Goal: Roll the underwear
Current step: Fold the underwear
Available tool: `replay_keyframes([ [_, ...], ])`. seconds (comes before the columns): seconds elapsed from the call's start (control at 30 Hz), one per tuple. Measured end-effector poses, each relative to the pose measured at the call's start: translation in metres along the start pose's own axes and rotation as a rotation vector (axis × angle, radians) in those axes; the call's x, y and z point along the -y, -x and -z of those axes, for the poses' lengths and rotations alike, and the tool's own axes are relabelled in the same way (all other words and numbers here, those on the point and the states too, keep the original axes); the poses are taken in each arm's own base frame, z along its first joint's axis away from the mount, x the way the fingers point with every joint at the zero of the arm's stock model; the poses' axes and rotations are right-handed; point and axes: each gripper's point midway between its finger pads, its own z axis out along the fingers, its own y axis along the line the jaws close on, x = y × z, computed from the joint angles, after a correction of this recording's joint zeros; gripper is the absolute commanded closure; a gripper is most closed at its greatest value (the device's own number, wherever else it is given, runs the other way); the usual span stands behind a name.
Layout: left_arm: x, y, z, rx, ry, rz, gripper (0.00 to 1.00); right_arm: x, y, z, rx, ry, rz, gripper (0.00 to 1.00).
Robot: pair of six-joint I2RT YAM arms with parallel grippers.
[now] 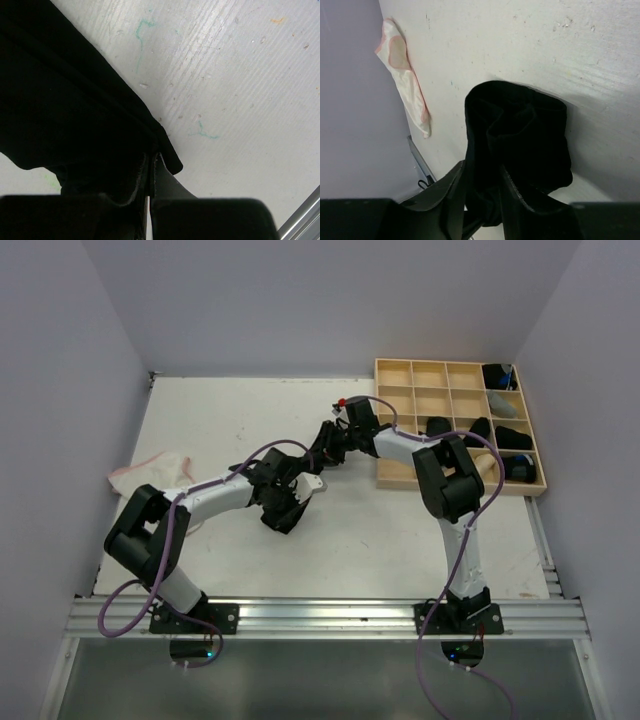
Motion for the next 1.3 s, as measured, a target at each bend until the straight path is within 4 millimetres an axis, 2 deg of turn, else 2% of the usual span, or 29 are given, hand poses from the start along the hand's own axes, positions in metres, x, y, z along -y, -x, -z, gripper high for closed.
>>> replay_keyframes([
  [0.17,0.000,0.000,0.000,0.000,0.000,0.000,1.00,-0.007,0.002,0.004,-0.001,0.000,0.009,0.87],
  [0.2,0.000,0.000,0.000,0.000,0.000,0.001,1.00,-0.007,0.002,0.004,-0.002,0.000,0.009,0.87],
  [0.23,0.000,0.000,0.000,0.000,-0.001,0.001,1.00,-0.007,0.001,0.004,-0.004,-0.002,0.009,0.87],
  [0.27,0.000,0.000,0.000,0.000,-0.001,0.001,1.00,-0.006,0.001,0.005,-0.006,-0.004,0.005,0.79],
  [0.3,0.000,0.000,0.000,0.000,-0.001,0.001,1.00,-0.006,0.000,0.005,-0.008,-0.007,0.002,0.75],
  [0.43,0.000,0.000,0.000,0.000,-0.001,0.001,1.00,-0.005,-0.002,0.006,-0.021,-0.021,0.001,0.71],
  [0.63,0.000,0.000,0.000,0.000,-0.001,0.001,1.00,-0.011,-0.004,0.007,-0.037,-0.030,0.015,0.78],
  [0.67,0.000,0.000,0.000,0.000,-0.001,0.001,1.00,-0.012,-0.005,0.007,-0.041,-0.031,0.018,0.83],
  [0.77,0.000,0.000,0.000,0.000,-0.001,0.001,1.00,-0.010,-0.010,0.007,-0.058,-0.046,0.019,0.92],
  [0.83,0.000,0.000,0.000,0.000,-0.001,0.001,1.00,-0.009,-0.012,0.007,-0.066,-0.052,0.022,0.85],
  [0.87,0.000,0.000,0.000,0.000,-0.001,0.001,1.00,-0.009,-0.013,0.008,-0.070,-0.056,0.021,0.72],
  [0.97,0.000,0.000,0.000,0.000,-0.001,0.001,1.00,-0.010,-0.014,0.010,-0.080,-0.068,0.035,0.68],
  [1.17,0.000,0.000,0.000,0.000,-0.001,0.001,1.00,-0.010,-0.012,0.013,-0.082,-0.089,0.064,0.71],
  [1.3,0.000,0.000,0.000,-0.001,-0.001,0.001,1.00,-0.009,-0.013,0.013,-0.084,-0.097,0.075,0.81],
])
